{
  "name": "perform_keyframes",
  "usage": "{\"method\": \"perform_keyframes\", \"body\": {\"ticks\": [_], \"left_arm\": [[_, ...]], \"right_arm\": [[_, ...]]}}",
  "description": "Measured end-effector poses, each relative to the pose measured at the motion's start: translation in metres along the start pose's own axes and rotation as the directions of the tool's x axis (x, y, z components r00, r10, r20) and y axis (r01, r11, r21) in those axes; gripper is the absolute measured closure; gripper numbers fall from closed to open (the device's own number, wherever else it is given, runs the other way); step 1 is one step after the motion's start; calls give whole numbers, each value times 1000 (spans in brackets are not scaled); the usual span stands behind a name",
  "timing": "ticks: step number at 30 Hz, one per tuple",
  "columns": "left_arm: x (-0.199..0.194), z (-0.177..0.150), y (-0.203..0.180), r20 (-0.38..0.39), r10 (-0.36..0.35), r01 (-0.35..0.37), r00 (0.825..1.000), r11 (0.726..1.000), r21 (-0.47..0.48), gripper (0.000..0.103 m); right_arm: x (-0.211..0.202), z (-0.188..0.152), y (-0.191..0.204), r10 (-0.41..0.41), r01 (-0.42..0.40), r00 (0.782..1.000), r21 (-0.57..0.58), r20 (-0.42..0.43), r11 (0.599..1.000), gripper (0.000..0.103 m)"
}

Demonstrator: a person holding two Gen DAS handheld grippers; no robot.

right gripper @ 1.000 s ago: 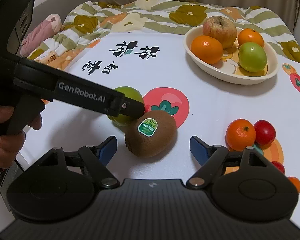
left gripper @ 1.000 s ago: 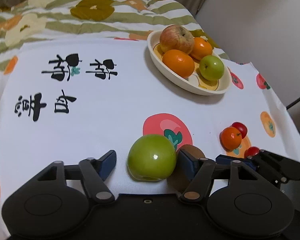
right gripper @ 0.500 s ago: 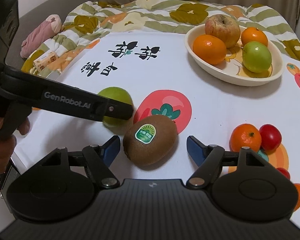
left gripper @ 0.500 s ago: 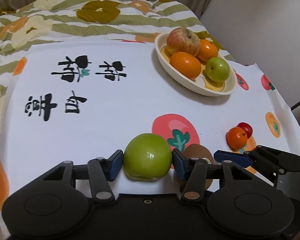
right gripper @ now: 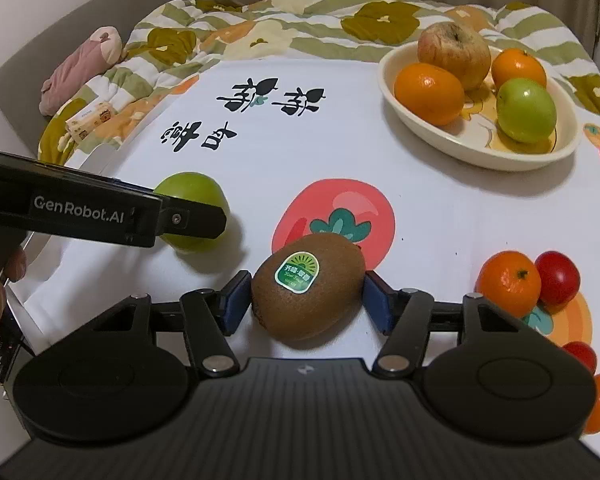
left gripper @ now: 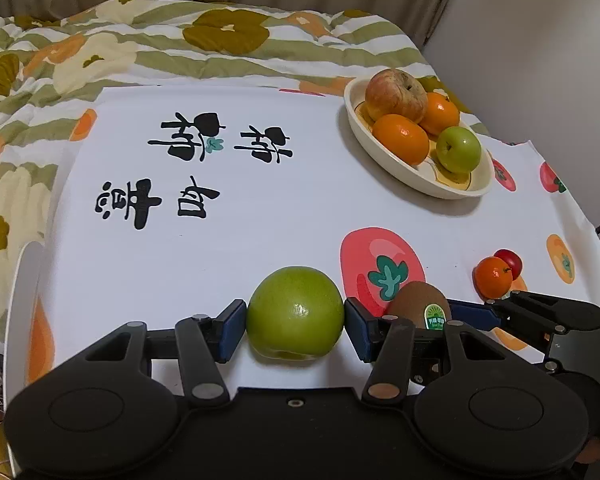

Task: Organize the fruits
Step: 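Grasp the green apple with the left tool while the right tool grasps the kiwi, then carry the green apple and kiwi into the duck bowl and release both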

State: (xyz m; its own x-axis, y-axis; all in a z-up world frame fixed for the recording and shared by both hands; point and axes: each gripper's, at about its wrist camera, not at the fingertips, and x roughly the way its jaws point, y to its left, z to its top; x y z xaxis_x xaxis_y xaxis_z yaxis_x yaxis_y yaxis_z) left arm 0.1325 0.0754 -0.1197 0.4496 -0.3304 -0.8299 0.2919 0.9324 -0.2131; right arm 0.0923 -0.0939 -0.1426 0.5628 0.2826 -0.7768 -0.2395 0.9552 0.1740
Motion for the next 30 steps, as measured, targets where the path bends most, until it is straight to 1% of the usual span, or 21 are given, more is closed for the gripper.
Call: {"method": "perform_keyframes", "body": {"ticks": [7, 13, 22, 30], "left_arm": [[-13, 0, -1, 24, 14, -14, 1000, 1000, 5, 45], [-27, 8, -10, 59, 26, -27, 998, 1000, 14, 45], [-40, 34, -42, 115, 22, -25, 993, 999, 24, 45], [-32, 65, -83, 140, 22, -26, 990, 999, 25, 45]], "right_arm": [[-11, 4, -1, -8, 8, 1000, 1, 29, 1000, 30], [-34, 16, -11, -31, 31, 997, 3, 75, 1000, 30], [-68, 39, -51, -70, 74, 989, -26, 130, 997, 30], [-85, 65, -100, -70, 81, 985, -61, 156, 995, 30]]}}
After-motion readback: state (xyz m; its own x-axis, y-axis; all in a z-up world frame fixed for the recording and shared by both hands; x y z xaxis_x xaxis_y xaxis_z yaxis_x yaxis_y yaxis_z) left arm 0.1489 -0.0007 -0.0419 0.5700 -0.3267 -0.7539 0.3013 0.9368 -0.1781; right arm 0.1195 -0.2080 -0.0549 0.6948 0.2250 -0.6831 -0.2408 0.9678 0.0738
